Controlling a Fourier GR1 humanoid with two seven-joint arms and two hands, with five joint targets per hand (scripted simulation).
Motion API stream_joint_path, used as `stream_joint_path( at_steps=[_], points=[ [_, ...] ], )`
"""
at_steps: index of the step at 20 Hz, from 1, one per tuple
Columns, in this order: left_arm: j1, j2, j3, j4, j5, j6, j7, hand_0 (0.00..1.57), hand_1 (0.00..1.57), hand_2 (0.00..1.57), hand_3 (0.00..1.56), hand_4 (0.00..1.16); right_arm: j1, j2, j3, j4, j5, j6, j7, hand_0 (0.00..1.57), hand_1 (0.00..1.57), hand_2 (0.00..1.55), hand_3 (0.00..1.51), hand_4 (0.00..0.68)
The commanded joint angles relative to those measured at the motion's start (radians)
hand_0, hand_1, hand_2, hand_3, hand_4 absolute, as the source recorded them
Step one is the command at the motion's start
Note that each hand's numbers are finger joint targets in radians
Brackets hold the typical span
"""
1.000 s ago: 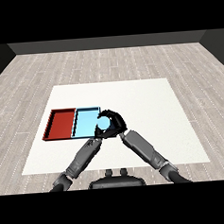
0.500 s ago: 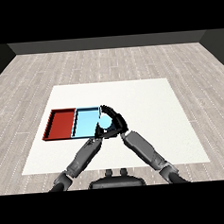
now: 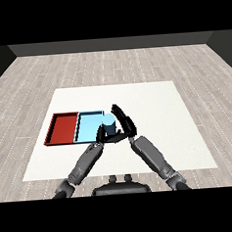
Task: Pick the blue can and put it in the blue box
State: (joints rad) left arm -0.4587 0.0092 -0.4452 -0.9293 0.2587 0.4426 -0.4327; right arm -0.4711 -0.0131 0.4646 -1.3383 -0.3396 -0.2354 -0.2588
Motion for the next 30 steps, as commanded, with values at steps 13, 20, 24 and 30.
stream_joint_path(
  at_steps=[13,20,24,30],
  points=[
    [0.044,0.023,0.044,-0.052,-0.121,0.038,0.071,1.57,1.57,1.57,1.49,1.13,0.338,-0.176,-0.23,-0.51,-0.086,0.057,0.076,0.0,0.0,0.0,0.0,0.0],
    [-0.074,0.166,0.223,0.129,-0.076,-0.036,0.125,1.57,1.57,1.57,1.49,1.13,0.405,-0.228,-0.364,-0.436,-0.121,0.129,-0.008,0.0,0.0,0.0,0.0,0.0],
    [-0.066,0.236,0.27,0.171,-0.064,-0.045,0.214,1.57,1.57,1.57,1.5,1.09,0.491,-0.218,-0.336,-0.513,-0.091,0.104,0.009,0.0,0.0,0.0,0.0,0.0],
    [-0.232,0.287,0.348,0.546,-0.089,-0.128,0.169,1.57,1.57,1.57,1.5,1.06,0.406,-0.209,-0.384,-0.381,-0.095,0.127,-0.004,0.0,0.0,0.0,0.0,0.0]
  ],
)
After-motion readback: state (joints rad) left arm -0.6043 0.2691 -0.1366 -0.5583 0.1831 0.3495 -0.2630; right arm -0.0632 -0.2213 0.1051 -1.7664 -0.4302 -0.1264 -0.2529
